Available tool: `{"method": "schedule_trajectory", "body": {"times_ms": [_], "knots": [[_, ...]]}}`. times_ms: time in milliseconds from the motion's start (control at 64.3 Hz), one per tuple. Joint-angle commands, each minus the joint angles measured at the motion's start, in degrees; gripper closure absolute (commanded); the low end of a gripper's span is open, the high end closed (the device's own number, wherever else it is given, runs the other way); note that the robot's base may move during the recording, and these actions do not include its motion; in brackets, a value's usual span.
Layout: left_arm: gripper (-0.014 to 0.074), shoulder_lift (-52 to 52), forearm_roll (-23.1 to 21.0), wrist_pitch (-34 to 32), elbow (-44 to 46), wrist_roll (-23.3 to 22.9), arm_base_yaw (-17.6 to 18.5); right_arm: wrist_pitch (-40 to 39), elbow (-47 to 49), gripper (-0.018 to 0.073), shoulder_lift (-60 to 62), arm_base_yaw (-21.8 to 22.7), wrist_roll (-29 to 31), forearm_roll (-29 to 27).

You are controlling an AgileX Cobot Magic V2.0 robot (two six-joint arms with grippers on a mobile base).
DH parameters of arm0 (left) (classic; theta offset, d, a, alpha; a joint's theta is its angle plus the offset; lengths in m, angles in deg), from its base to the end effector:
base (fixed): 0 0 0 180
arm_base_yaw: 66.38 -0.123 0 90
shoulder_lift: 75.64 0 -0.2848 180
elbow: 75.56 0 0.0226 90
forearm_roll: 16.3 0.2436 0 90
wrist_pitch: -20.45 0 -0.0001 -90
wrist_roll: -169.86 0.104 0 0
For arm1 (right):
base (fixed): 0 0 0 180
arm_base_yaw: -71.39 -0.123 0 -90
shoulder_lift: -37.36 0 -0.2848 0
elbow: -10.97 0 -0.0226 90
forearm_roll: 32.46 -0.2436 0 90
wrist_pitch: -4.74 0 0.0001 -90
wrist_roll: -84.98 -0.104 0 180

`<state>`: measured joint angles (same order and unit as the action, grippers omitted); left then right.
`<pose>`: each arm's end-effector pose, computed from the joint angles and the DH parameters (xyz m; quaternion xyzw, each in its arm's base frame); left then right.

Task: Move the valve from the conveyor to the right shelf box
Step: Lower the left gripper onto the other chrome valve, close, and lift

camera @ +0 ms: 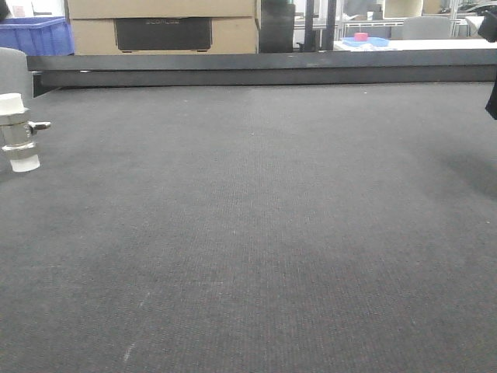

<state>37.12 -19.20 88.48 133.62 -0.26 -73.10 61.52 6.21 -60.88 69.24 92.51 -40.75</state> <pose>0.3969 0.0419 0.3439 0.0233 0.9689 0.0106 0.2462 0.3186 0.0245 0.2753 -0.0546 0.9808 0.0582 0.1780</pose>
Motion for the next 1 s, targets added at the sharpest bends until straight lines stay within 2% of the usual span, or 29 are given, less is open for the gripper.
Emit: {"method": "schedule_trajectory", "body": {"times_ms": [0, 311, 840, 917, 979], "knots": [[0.0005, 4.1, -0.3, -0.6, 1.7, 0.7, 0.3, -1.8, 0.2, 0.0711, 1.3, 0.1, 0.5, 0.0], [0.0005, 12.5, -0.5, -5.6, 1.7, 2.1, 1.0, -2.5, 0.2, 0.0711, 1.3, 0.1, 0.5, 0.0], [0.0008, 16.4, -0.9, -3.4, 1.7, 2.1, 1.4, -3.2, 0.2, 0.0711, 1.3, 0.1, 0.5, 0.0], [0.0035, 16.4, -1.2, -3.6, 1.7, 2.1, 1.4, -3.2, 0.2, 0.0711, 1.3, 0.1, 0.5, 0.0], [0.0113, 16.4, -1.2, -3.8, 1.7, 1.7, 1.5, -3.2, 0.2, 0.0711, 1.3, 0.1, 0.5, 0.0]]}}
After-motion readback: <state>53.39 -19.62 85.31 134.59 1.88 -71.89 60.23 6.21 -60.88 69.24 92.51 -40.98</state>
